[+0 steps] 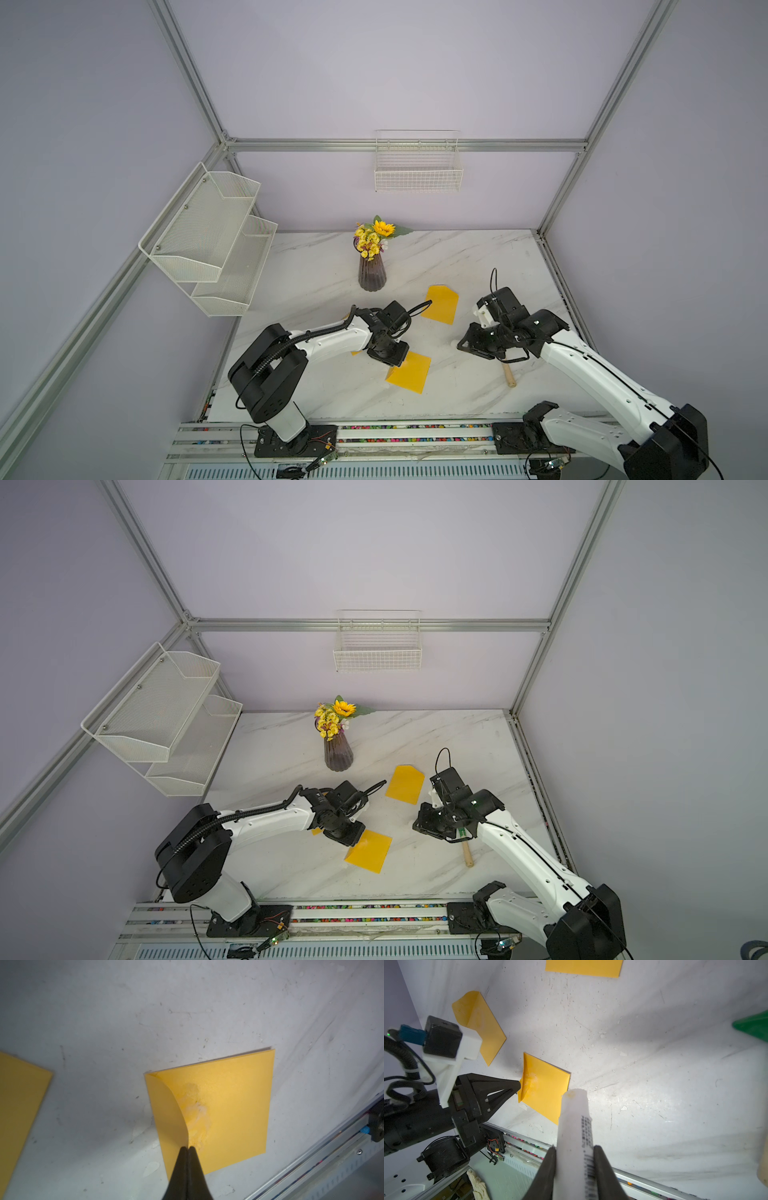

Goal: Seal the envelope with a glue stick
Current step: Seal the envelope at the center of the board.

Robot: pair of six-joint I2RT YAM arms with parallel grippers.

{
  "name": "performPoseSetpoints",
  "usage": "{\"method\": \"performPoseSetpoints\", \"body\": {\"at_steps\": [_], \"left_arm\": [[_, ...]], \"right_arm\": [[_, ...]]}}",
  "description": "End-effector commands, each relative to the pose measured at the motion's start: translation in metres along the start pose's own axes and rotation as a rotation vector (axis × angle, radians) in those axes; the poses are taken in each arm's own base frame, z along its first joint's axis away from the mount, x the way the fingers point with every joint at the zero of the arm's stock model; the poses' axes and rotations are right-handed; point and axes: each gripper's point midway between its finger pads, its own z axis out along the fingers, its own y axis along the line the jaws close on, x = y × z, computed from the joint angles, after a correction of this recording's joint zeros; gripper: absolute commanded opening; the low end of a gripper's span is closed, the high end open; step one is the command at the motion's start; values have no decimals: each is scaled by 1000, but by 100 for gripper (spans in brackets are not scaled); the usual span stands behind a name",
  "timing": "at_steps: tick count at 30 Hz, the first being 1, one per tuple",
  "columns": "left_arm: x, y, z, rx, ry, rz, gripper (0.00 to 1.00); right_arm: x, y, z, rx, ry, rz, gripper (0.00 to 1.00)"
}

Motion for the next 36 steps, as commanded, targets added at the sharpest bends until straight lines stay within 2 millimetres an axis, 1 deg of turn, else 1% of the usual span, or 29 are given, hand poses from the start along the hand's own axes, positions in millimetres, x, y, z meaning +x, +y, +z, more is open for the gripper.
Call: {"method": "performPoseSetpoints", "body": {"at_steps": [1,4,6,7,10,13,16,21,23,28,32,36], "left_arm": [[-11,-16,1,34,-21,3,2],[-9,-21,8,37,-10,7,5],[-7,-24,13,49,0,2,8],[-7,-26,15,58,3,-1,11],[-5,-31,22,95,6,-15,27],[0,-34,28,130,14,-34,33],[8,-32,32,149,21,-57,36],[19,-23,34,172,26,-106,36],[24,-18,35,173,33,-121,34],[27,-12,33,175,33,-136,27],[26,-11,32,187,36,-143,21],[26,-9,31,188,36,-151,18]], "right_arm": [[2,-4,-2,10,-2,-12,0],[3,-6,-1,13,3,-15,0],[5,-6,1,13,13,-15,0],[5,-6,1,11,15,-14,0],[5,-7,1,13,13,-15,0],[7,-7,1,8,19,-16,0],[8,-8,1,10,16,-15,0],[9,-9,2,8,20,-13,0],[9,-10,2,12,21,-14,0],[10,-11,2,13,21,-15,0],[11,-10,3,10,24,-14,0],[11,-11,2,12,23,-13,0]]}}
